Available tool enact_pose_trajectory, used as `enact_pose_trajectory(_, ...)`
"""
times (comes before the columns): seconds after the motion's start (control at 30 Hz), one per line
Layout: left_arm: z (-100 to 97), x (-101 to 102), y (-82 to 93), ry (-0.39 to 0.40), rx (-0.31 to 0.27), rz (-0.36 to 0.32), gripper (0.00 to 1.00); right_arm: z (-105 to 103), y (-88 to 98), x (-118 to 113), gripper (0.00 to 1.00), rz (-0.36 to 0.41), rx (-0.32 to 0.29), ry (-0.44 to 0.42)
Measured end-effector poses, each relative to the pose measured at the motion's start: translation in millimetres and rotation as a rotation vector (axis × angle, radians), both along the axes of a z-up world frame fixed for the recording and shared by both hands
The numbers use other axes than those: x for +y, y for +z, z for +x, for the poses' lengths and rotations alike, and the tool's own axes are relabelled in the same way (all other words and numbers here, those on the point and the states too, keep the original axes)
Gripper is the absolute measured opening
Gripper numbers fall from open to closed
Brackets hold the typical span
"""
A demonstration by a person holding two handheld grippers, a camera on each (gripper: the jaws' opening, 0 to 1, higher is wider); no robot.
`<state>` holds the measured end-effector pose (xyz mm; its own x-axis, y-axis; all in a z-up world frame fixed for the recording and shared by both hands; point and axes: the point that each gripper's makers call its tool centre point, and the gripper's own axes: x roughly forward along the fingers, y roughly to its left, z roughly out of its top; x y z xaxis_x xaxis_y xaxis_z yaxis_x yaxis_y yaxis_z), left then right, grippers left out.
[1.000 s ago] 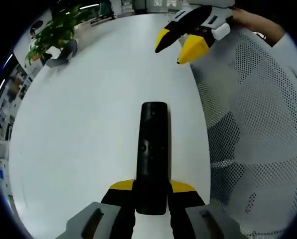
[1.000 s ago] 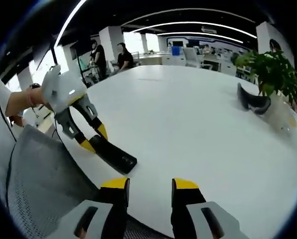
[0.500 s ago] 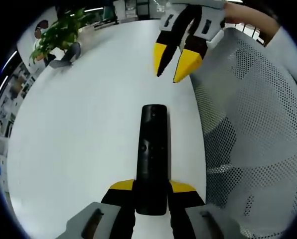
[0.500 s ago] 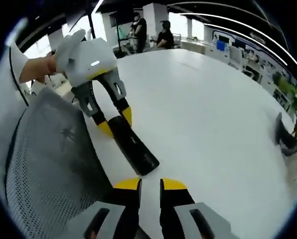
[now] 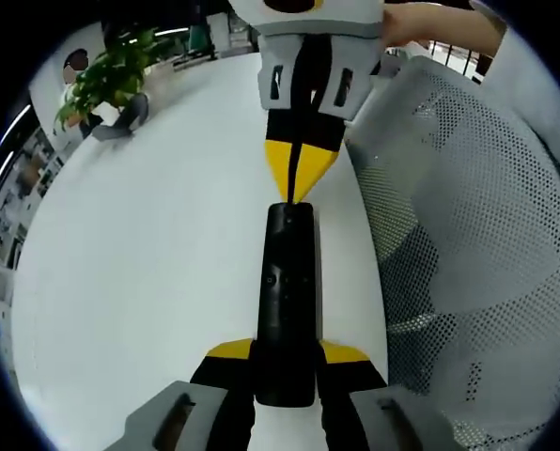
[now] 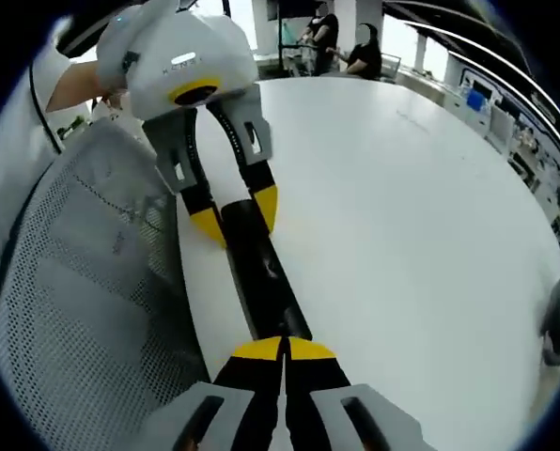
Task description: Press the specified remote control buttons in sequence, fully releasing each button before pressing the next.
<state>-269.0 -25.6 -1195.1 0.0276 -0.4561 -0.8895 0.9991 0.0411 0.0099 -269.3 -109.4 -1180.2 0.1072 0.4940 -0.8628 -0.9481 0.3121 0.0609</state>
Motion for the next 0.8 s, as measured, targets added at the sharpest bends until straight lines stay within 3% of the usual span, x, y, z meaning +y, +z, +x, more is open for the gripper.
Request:
enact_pose_trajectory(0.27, -0.3, 0.4, 0.5, 0.006, 0.001, -0.029, 0.24, 0.8, -3.0, 0.7, 0.00, -0.058, -0.008, 0.065)
enact_pose_trajectory(0.37, -0.4, 0.2, 0.5, 0.004, 0.001, -0.029, 0.24, 0.1, -4.6, 0.4, 0.00, -0.159, -0.097, 0.218)
enact_pose_trajectory(0.5, -0.5, 0.5, 0.6, 0.000, 0.002, -0.033, 0.24, -0.2, -6.1, 2.0, 0.00, -0.256, -0.135, 0.265)
enact_pose_trajectory(0.57, -0.5, 0.6, 0.7, 0.000, 0.001, -0.039, 0.24, 2.0, -6.5, 3.8, 0.00, -0.255, -0.125, 0.248)
enact_pose_trajectory(0.63, -0.4, 0.7, 0.9, 0.005, 0.004, -0.045, 0.24, 3.9, -6.2, 3.6, 0.00, -0.213, -0.098, 0.160)
enact_pose_trajectory(0.77, -0.5, 0.8, 1.2, 0.009, 0.003, -0.053, 0.24, 4.3, -3.9, 3.0, 0.00, -0.091, -0.115, 0.100)
enact_pose_trajectory(0.8, -0.6, 0.8, 1.2, 0.008, 0.003, -0.052, 0.24, 4.4, -3.1, 2.7, 0.00, -0.043, -0.097, 0.052)
